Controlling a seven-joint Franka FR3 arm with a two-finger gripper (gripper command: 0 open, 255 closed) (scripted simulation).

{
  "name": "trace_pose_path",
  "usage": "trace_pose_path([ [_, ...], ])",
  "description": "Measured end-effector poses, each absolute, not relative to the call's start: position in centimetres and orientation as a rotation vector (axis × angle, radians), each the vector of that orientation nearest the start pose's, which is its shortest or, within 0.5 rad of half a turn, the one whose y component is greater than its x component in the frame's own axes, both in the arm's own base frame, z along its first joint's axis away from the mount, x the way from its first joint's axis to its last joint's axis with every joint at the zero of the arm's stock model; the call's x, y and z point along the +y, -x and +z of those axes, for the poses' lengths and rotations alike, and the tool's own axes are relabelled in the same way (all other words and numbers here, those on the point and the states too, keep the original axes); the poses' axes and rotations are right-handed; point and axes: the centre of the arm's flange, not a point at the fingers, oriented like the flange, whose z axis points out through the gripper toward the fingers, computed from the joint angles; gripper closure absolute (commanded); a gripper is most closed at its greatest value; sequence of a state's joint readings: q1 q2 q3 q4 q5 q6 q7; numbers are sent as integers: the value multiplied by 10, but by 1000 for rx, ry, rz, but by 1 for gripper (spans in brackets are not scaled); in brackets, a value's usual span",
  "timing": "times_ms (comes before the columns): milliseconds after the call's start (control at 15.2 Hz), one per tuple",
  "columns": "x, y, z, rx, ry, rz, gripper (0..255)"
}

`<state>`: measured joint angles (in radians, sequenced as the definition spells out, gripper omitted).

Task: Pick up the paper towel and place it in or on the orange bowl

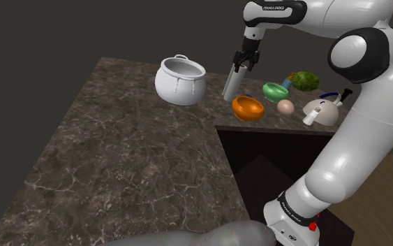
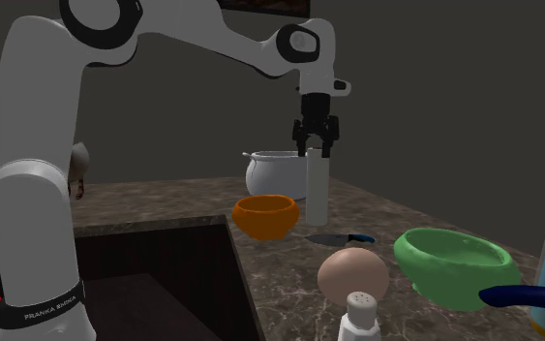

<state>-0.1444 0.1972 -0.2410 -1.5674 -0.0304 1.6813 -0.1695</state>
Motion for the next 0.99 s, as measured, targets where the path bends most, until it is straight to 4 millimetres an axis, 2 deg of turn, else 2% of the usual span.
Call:
trace_pose_path([
  [660,-222,-572,523,332,3173,152,255],
  [990,-223,-572,544,332,3174,152,255],
])
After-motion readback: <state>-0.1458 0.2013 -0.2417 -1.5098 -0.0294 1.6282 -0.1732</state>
